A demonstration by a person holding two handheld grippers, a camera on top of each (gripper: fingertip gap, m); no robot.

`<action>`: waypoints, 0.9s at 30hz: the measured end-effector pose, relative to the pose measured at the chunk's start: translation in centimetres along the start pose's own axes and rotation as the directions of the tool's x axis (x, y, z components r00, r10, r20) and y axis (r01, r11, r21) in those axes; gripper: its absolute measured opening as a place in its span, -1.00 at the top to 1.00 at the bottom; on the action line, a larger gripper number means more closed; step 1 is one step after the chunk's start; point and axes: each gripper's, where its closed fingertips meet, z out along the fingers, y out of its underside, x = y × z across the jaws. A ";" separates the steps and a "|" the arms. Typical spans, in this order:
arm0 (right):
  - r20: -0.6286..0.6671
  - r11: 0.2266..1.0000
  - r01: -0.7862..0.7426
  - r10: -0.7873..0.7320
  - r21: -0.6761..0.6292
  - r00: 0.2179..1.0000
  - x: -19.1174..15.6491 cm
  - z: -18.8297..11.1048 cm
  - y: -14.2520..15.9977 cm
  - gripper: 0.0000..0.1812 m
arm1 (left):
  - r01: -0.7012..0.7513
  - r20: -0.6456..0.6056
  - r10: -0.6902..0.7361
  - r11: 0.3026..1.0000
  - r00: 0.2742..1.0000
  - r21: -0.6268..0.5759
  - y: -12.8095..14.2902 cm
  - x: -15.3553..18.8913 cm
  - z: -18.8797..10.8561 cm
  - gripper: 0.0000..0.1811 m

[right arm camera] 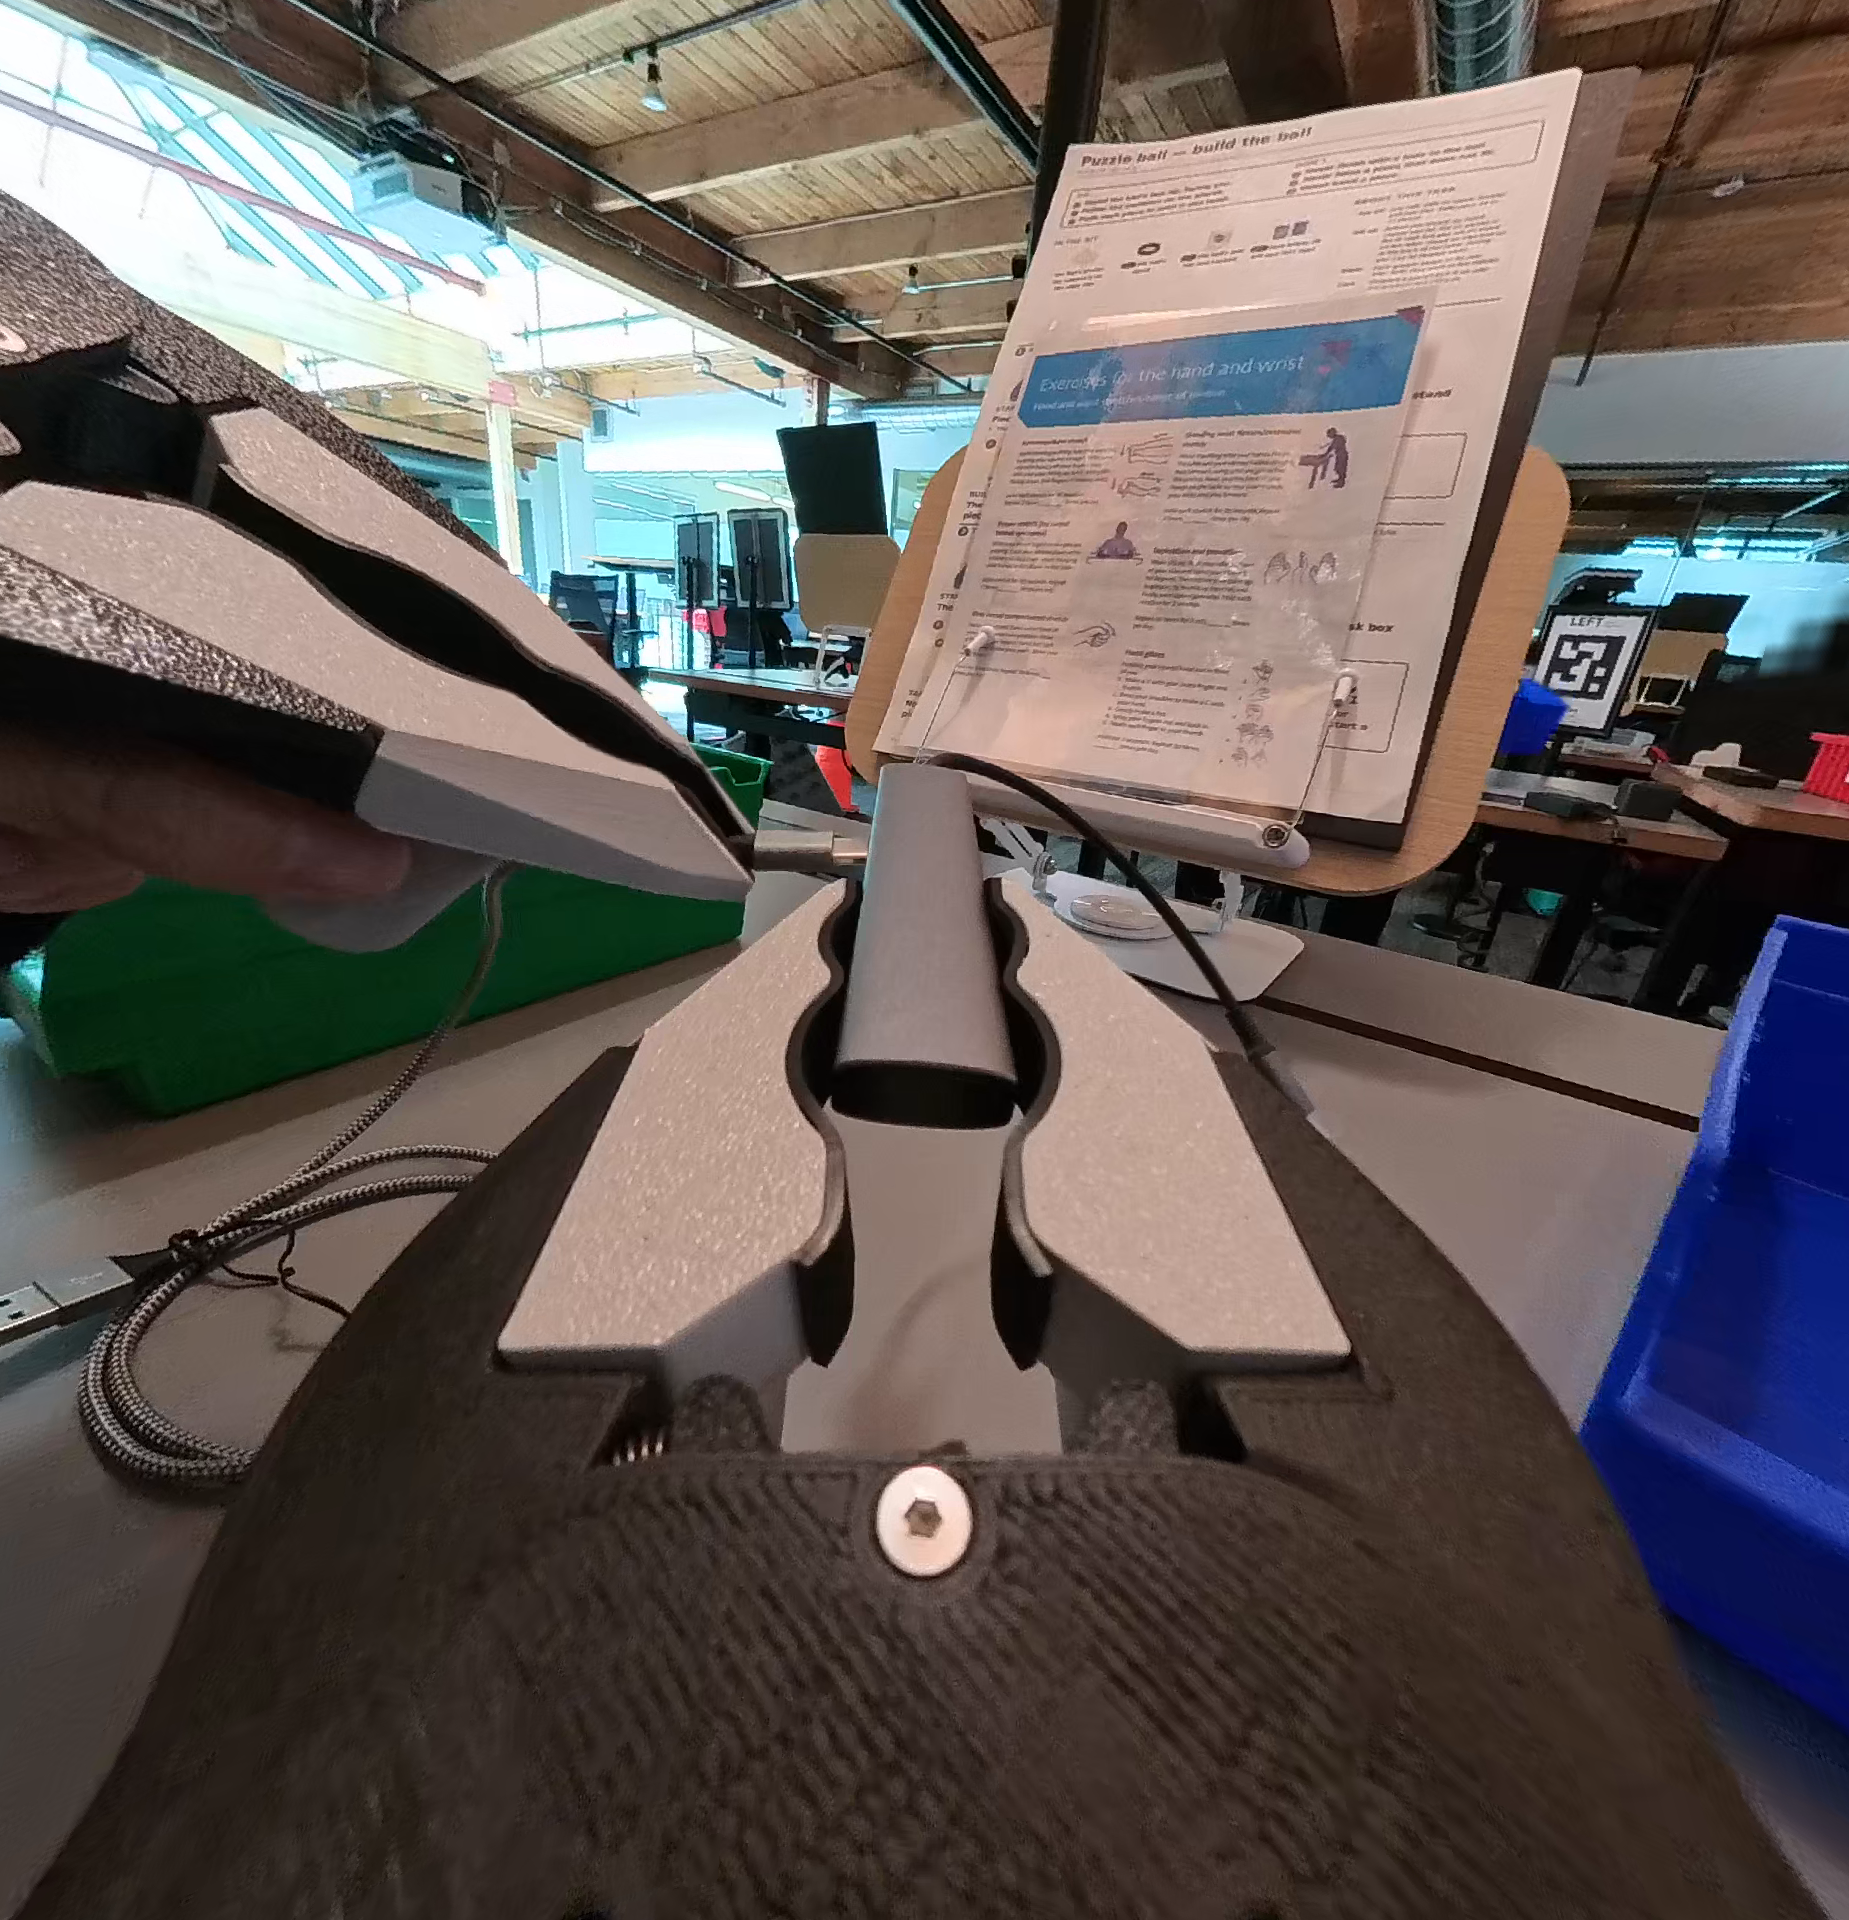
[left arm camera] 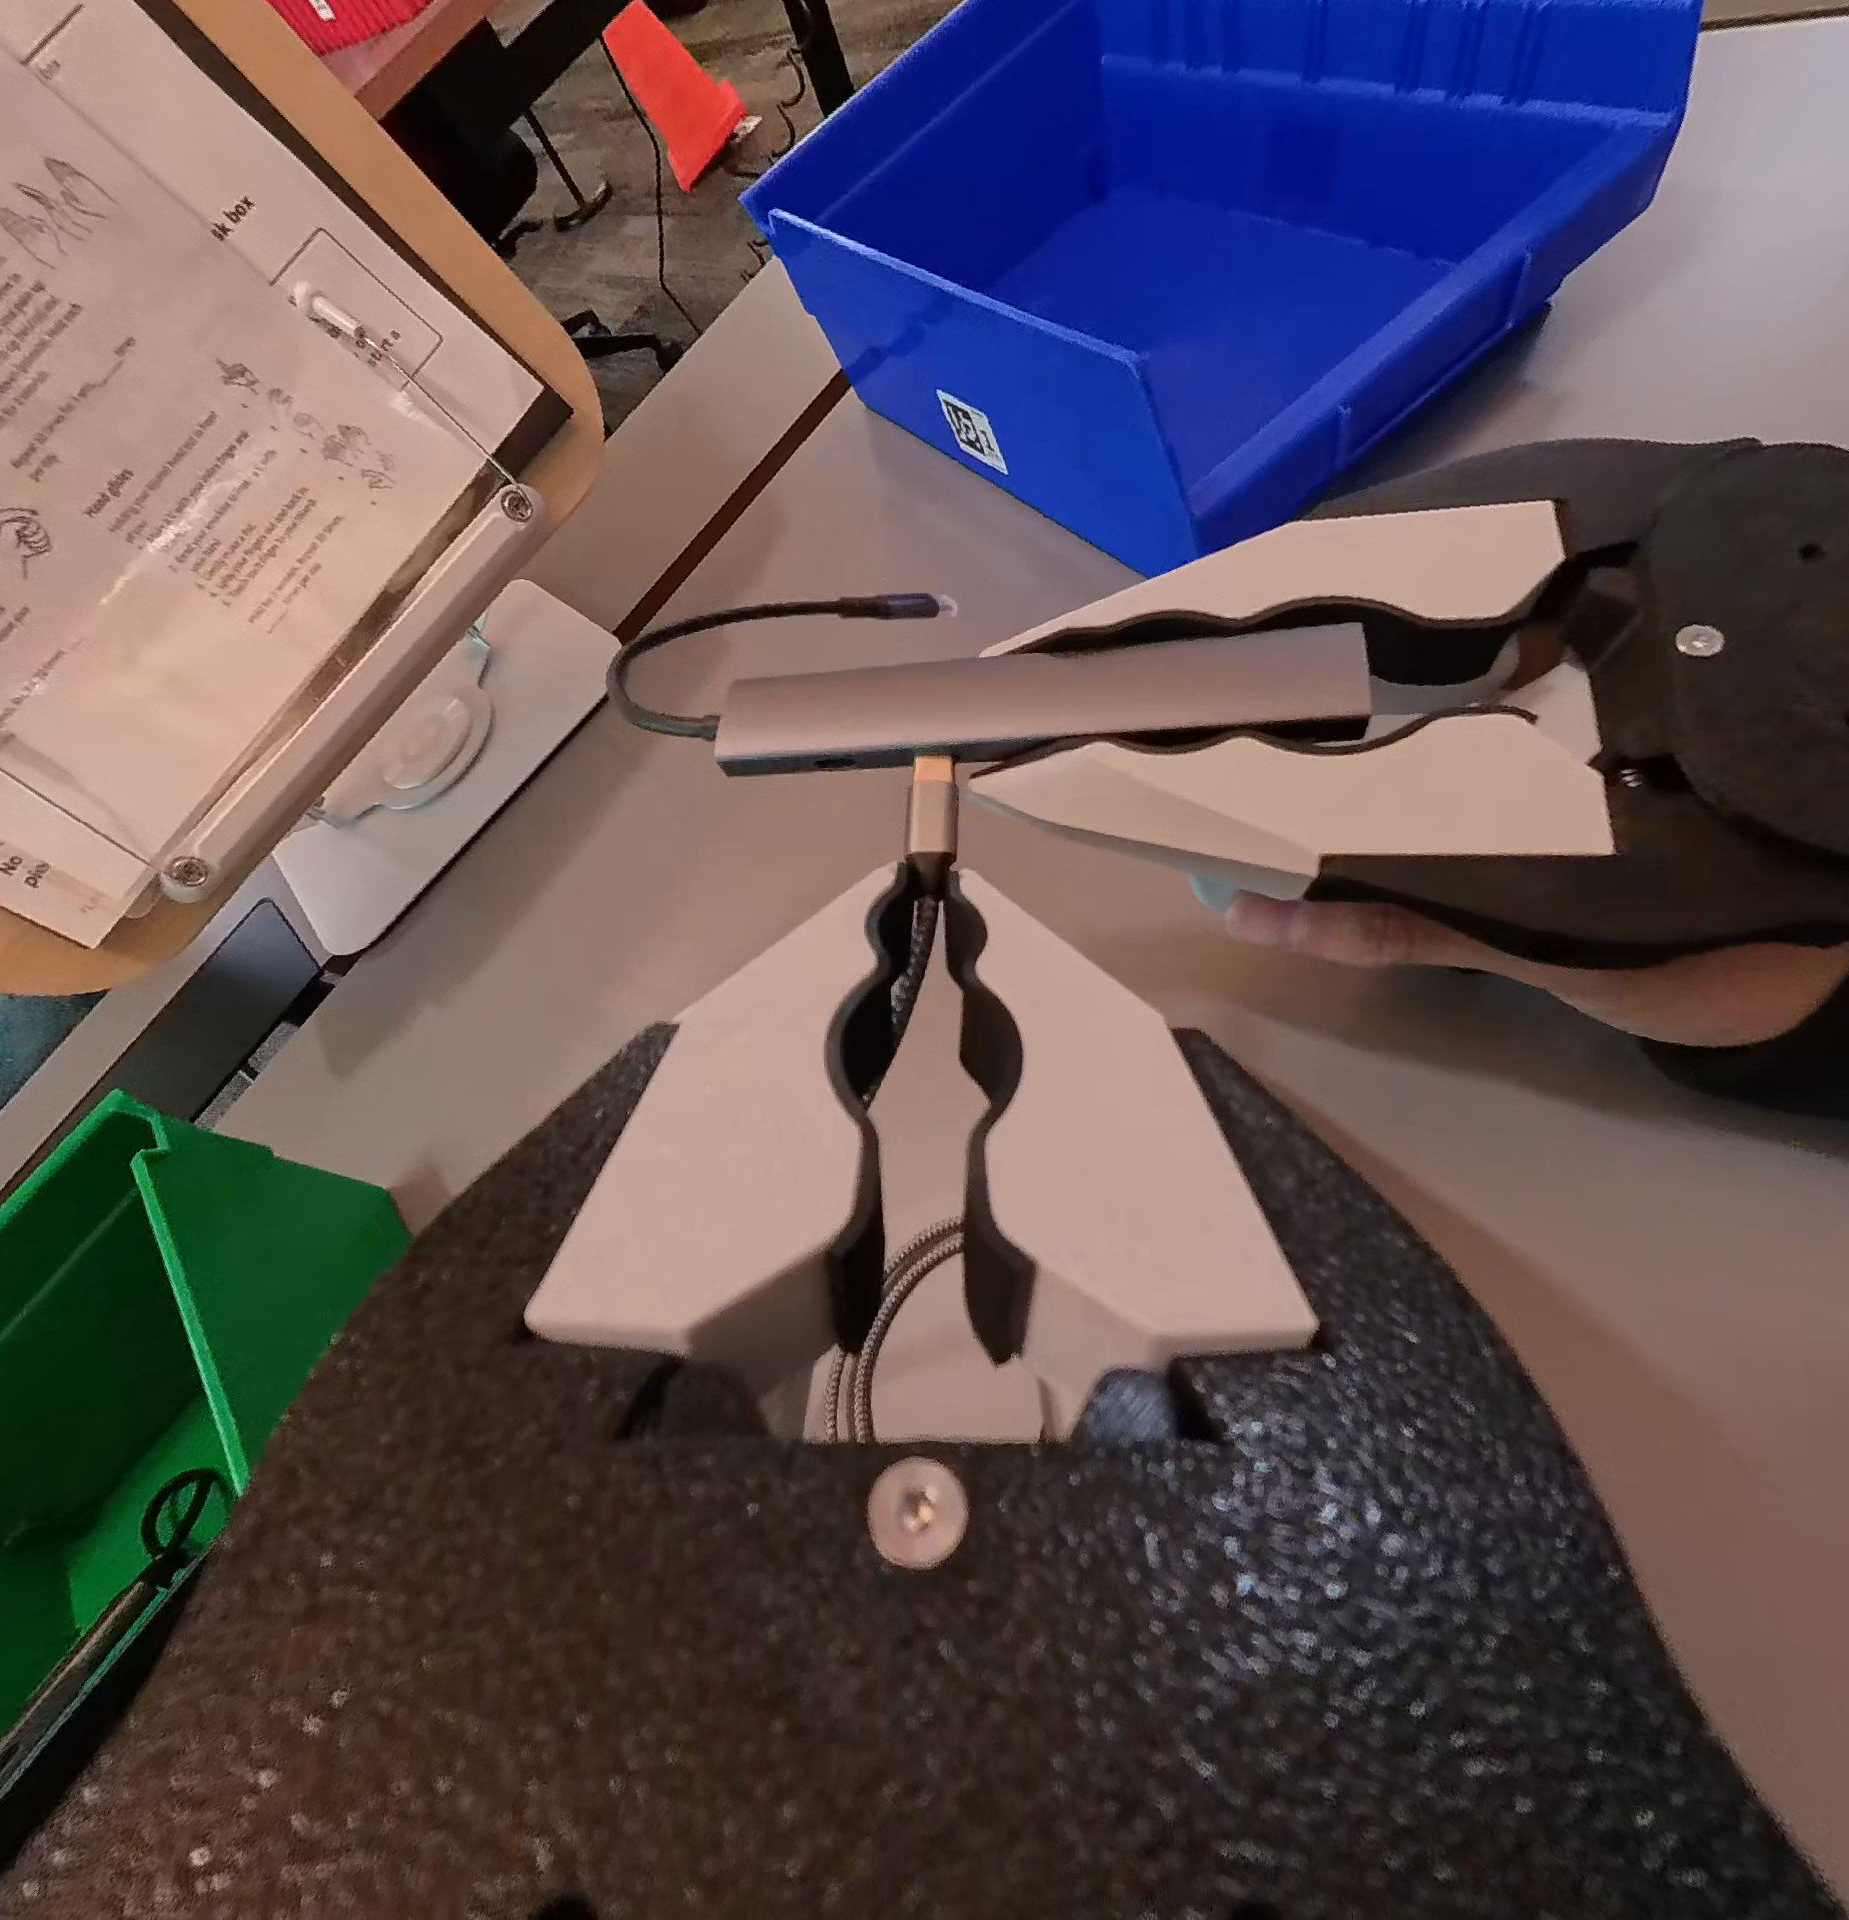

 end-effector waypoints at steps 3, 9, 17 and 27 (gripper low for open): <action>0.022 1.000 -0.020 0.020 -0.012 1.000 -0.1 0.0 0.2 0.75 | 0.003 -0.003 -0.003 1.000 1.000 -0.005 0.2 0.1 0.0 0.97; 0.008 0.999 0.025 -0.024 -0.045 1.000 -0.4 0.3 0.6 0.75 | 0.027 -0.006 -0.027 0.999 1.000 -0.024 0.6 0.1 0.1 0.97; 0.058 0.999 -0.013 0.016 -0.050 0.998 -1.0 0.3 0.6 0.75 | 0.041 0.003 -0.041 0.999 0.999 -0.003 0.4 0.0 -0.1 0.97; 0.068 0.995 -0.077 0.081 -0.058 0.994 -1.1 0.3 0.7 0.75 | 0.047 -0.015 -0.046 0.997 0.999 0.055 0.5 0.1 0.1 0.96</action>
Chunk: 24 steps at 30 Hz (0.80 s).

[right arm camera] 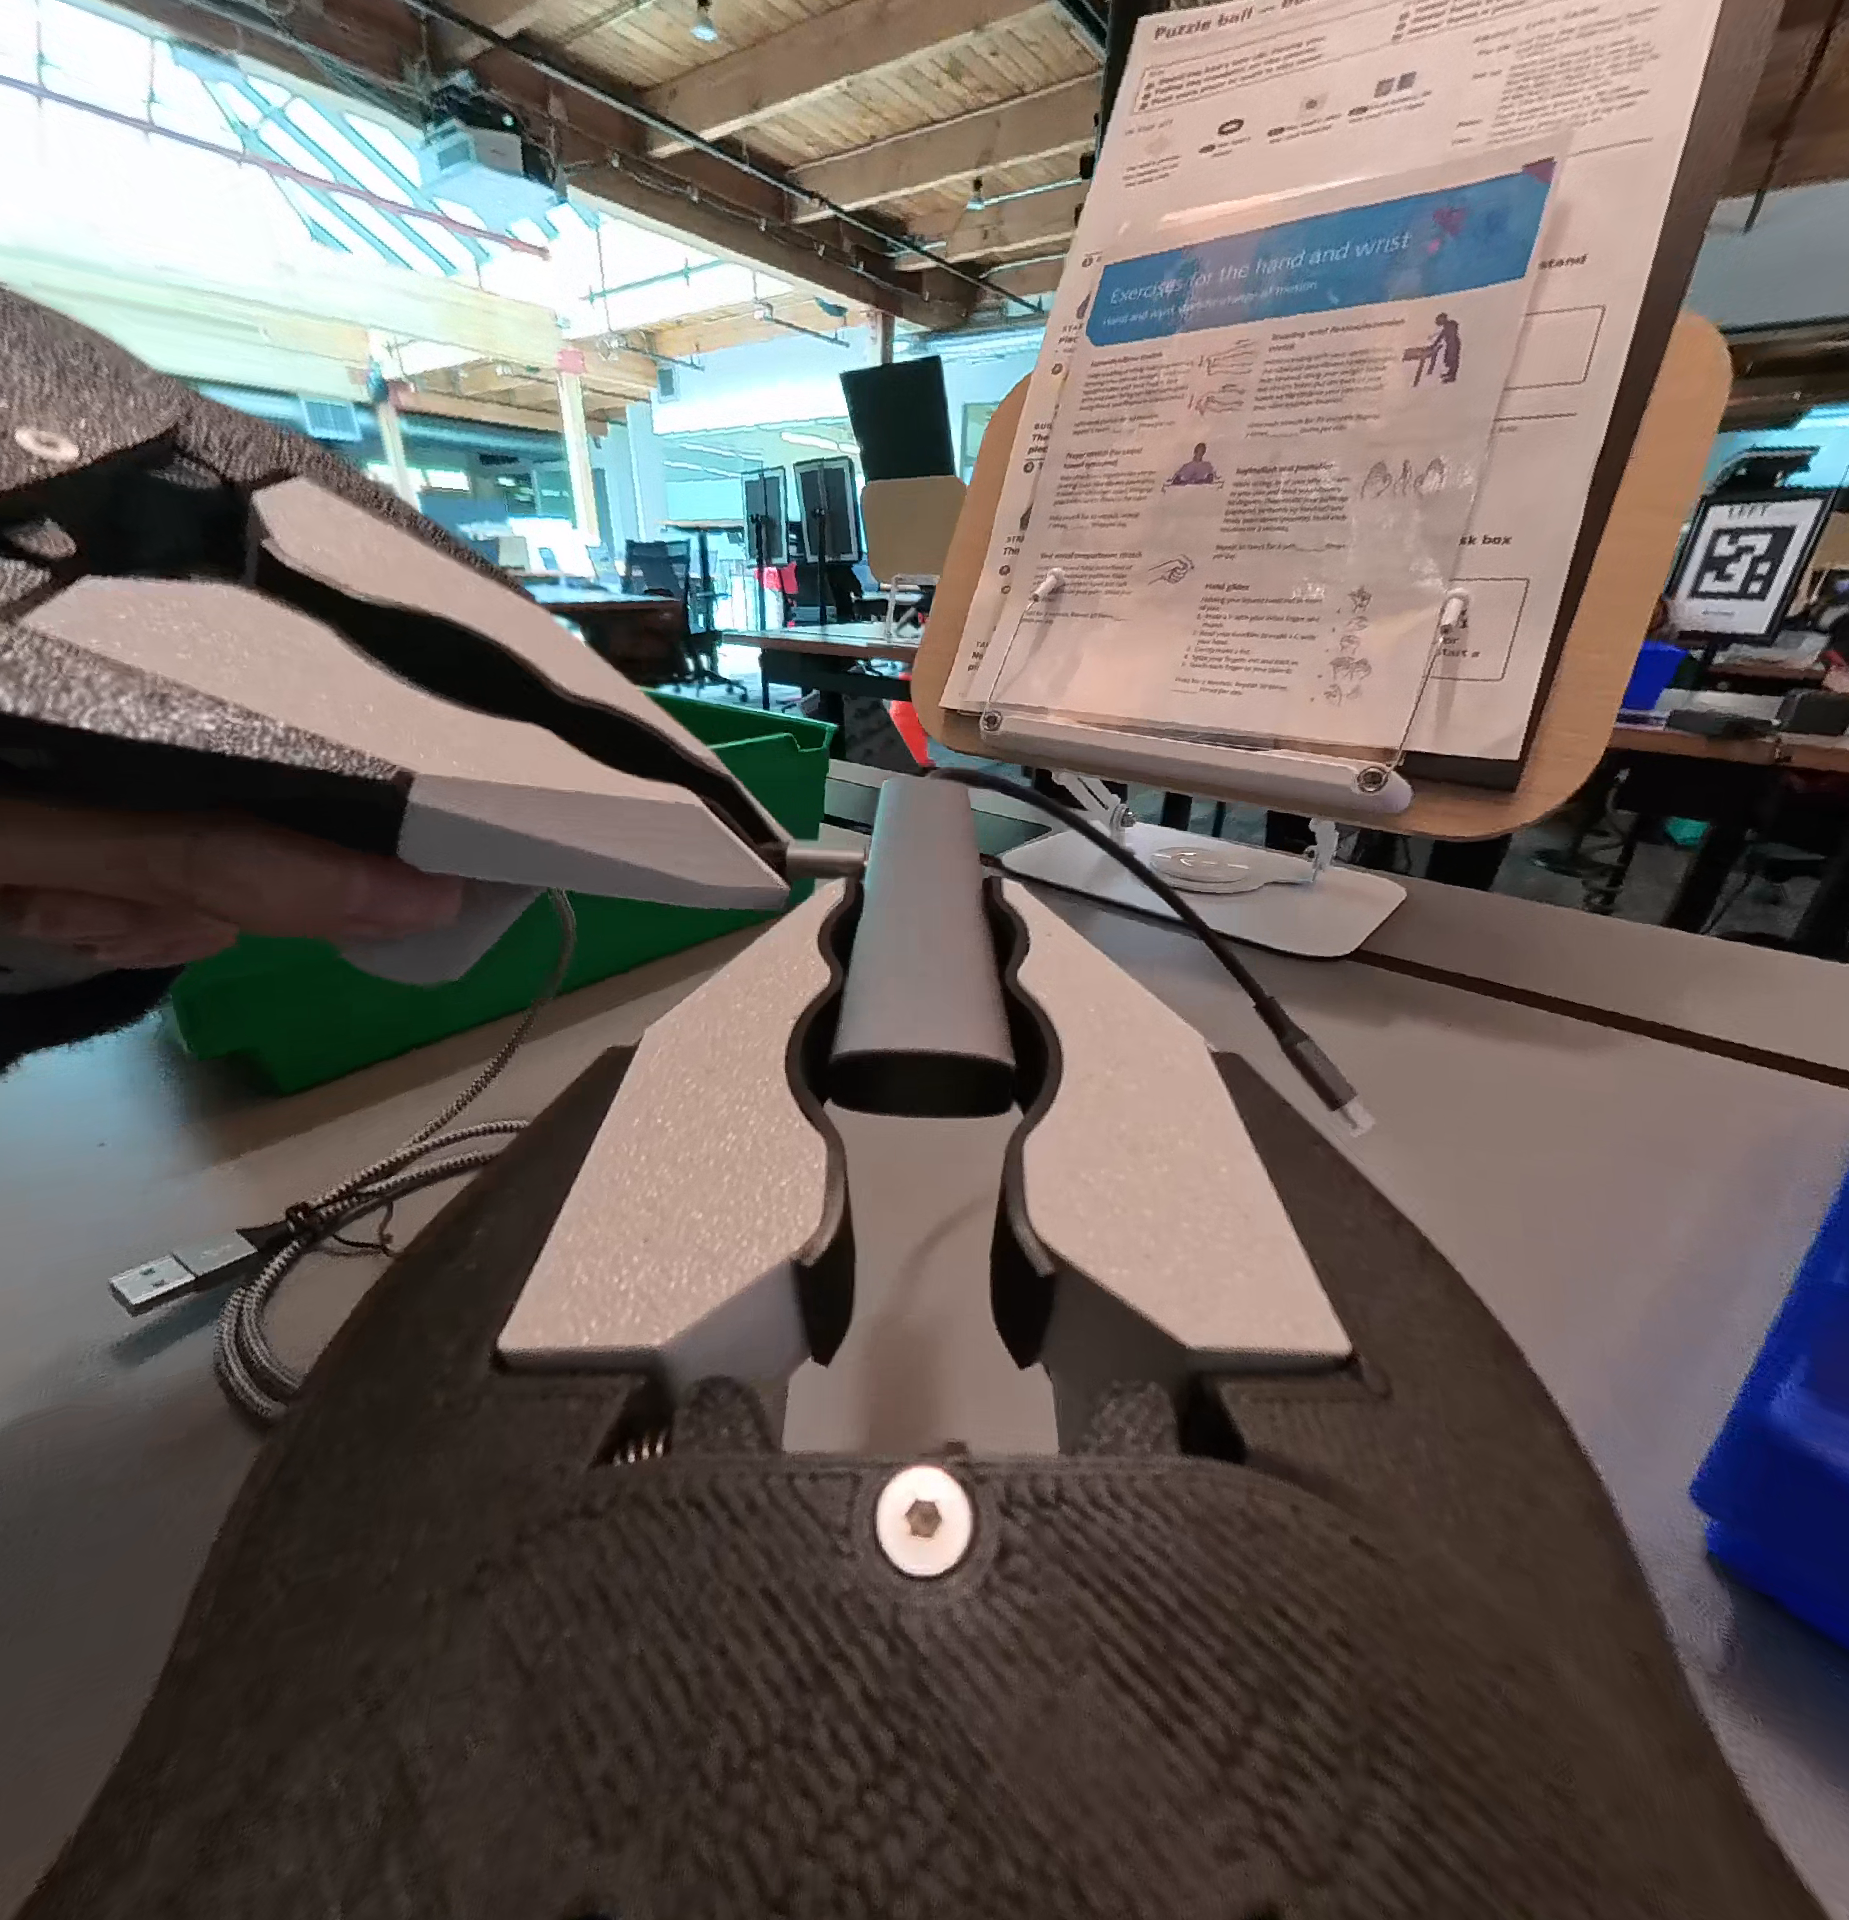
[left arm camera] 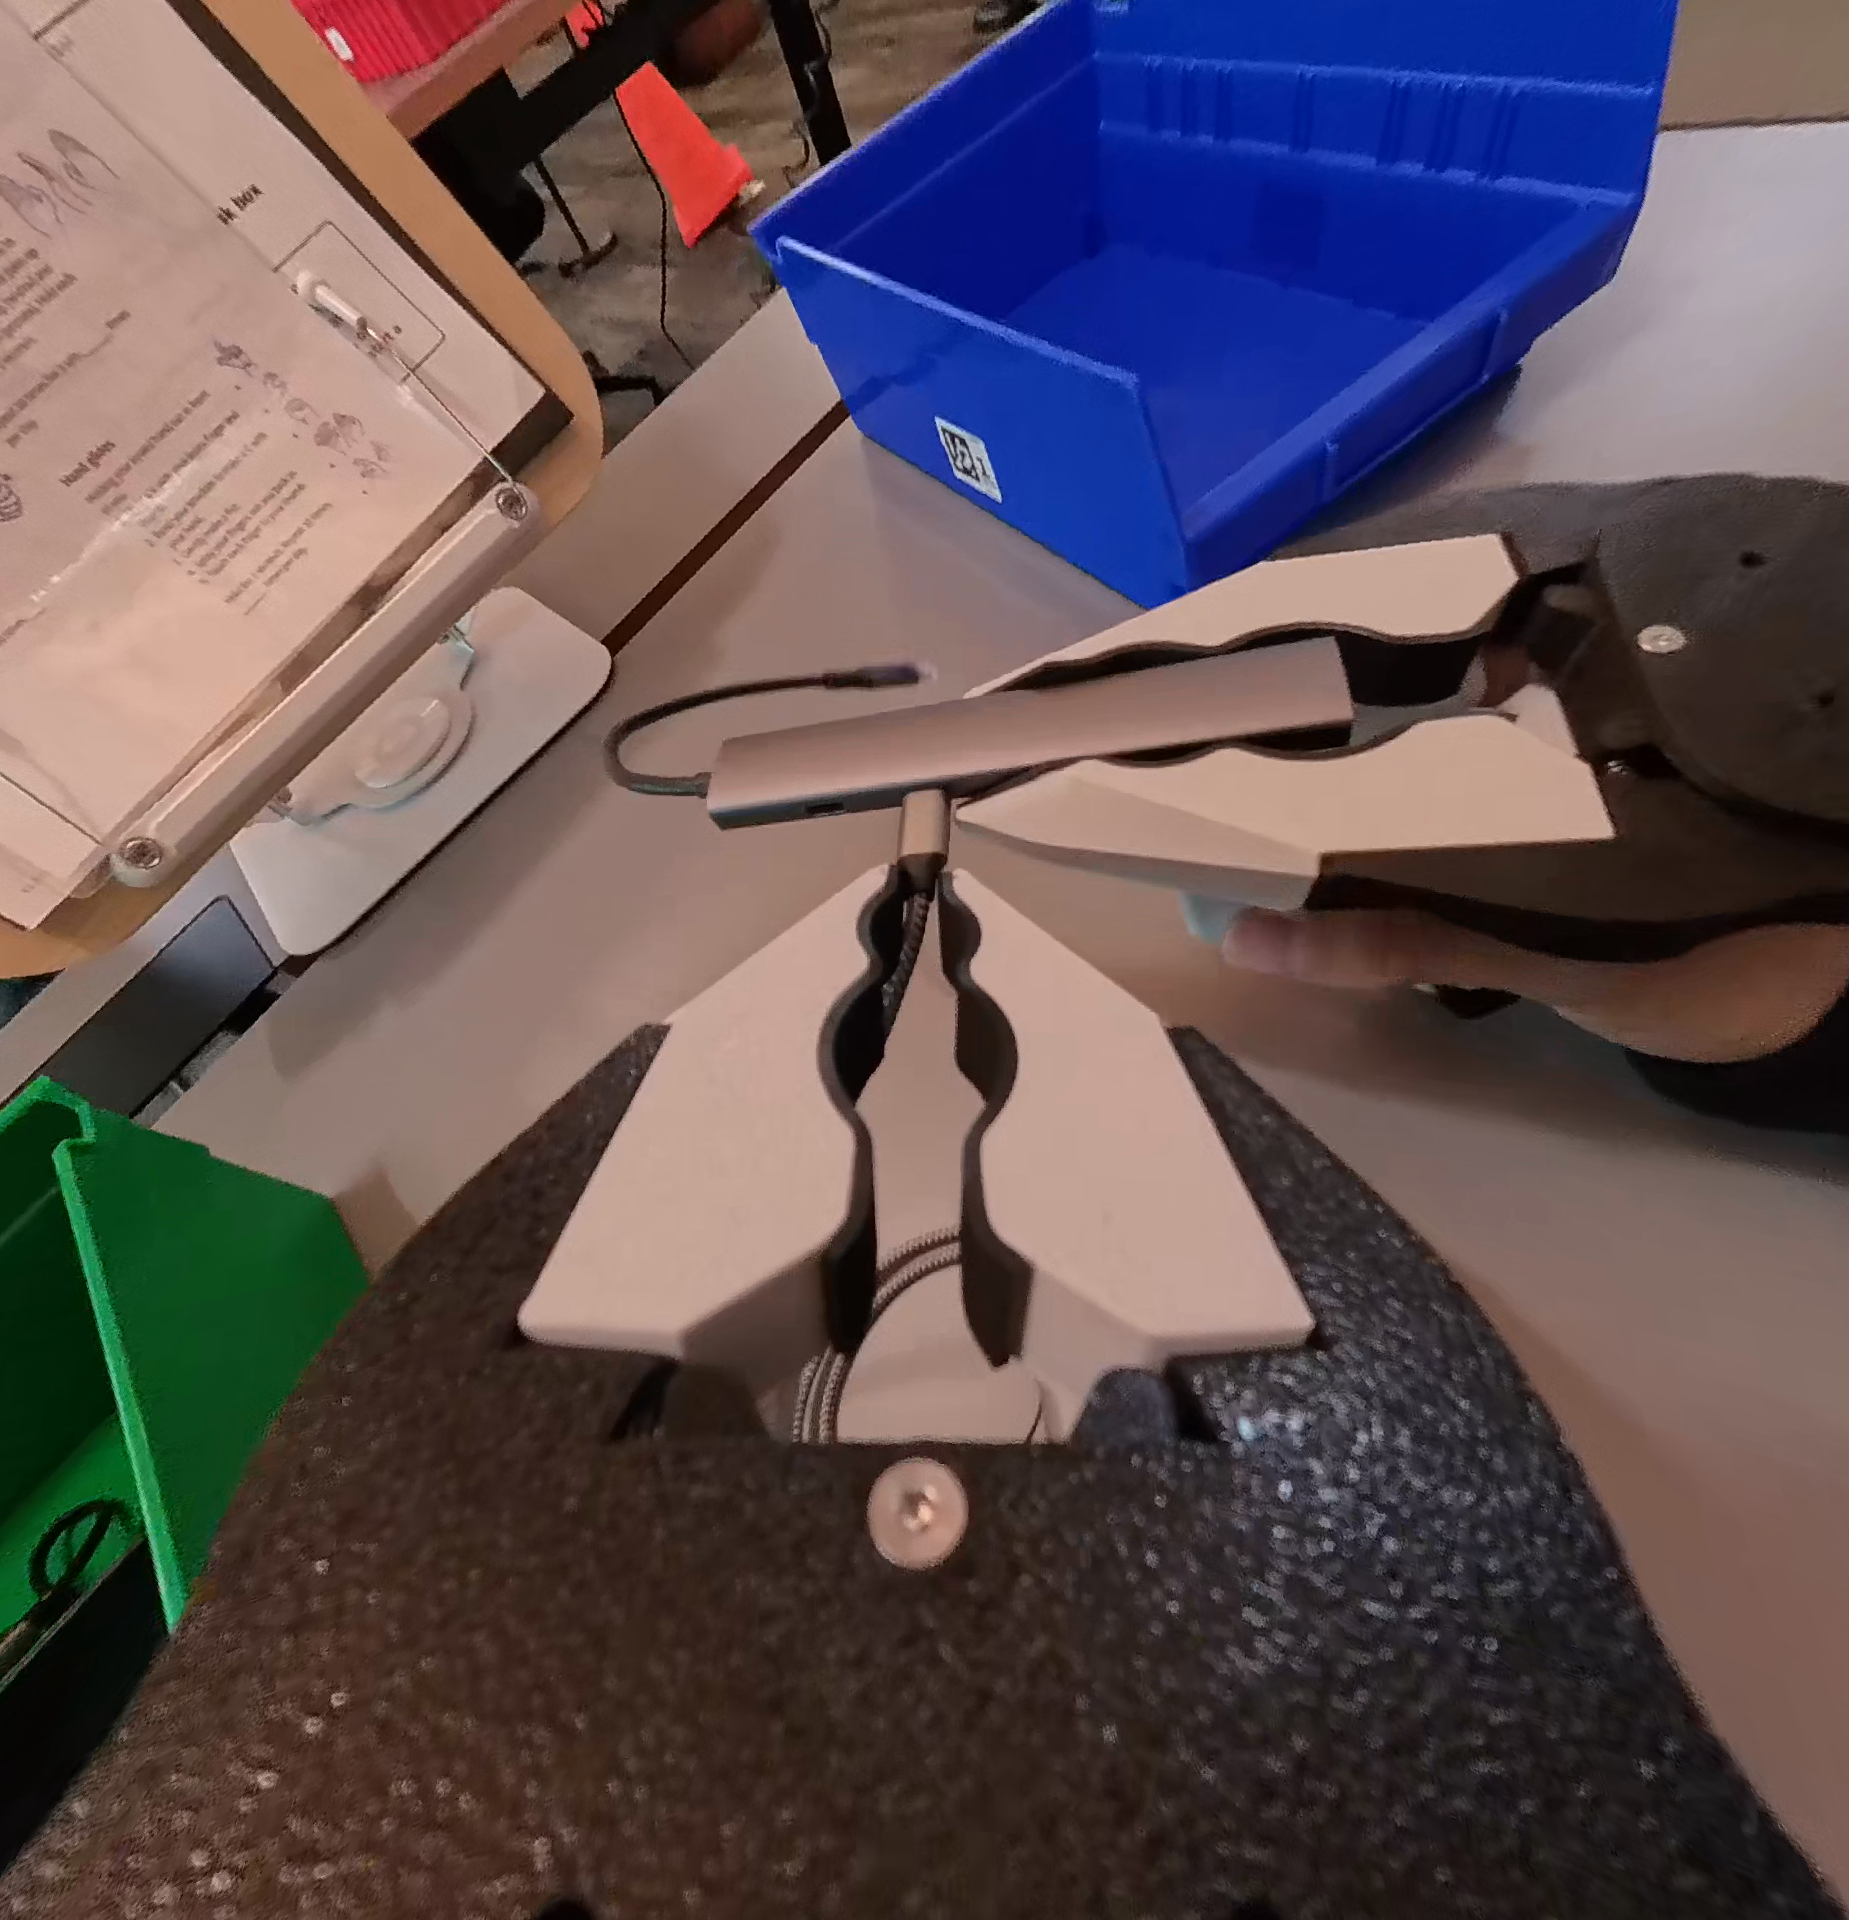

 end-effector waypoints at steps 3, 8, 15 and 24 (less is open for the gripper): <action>-0.056 0.999 -0.035 0.036 0.014 0.998 1.0 0.0 0.1 0.75 | 0.006 -0.005 -0.006 0.999 1.000 0.042 -0.7 -0.3 -1.3 0.78; -0.140 0.991 -0.114 0.123 0.068 0.982 3.7 -1.1 -0.3 0.75 | -0.004 0.107 0.003 1.000 0.994 0.013 -0.7 -6.1 -6.9 0.74; -0.137 0.995 -0.080 0.088 0.059 0.987 3.3 -0.9 -0.3 0.75 | 0.185 0.263 -0.055 0.845 0.963 -0.502 12.6 -16.7 -14.0 0.63; -0.116 0.997 -0.054 0.059 0.052 0.991 2.8 -0.8 -0.3 0.75 | 0.704 0.382 -0.592 0.594 0.710 -0.388 23.2 -18.9 -14.7 0.39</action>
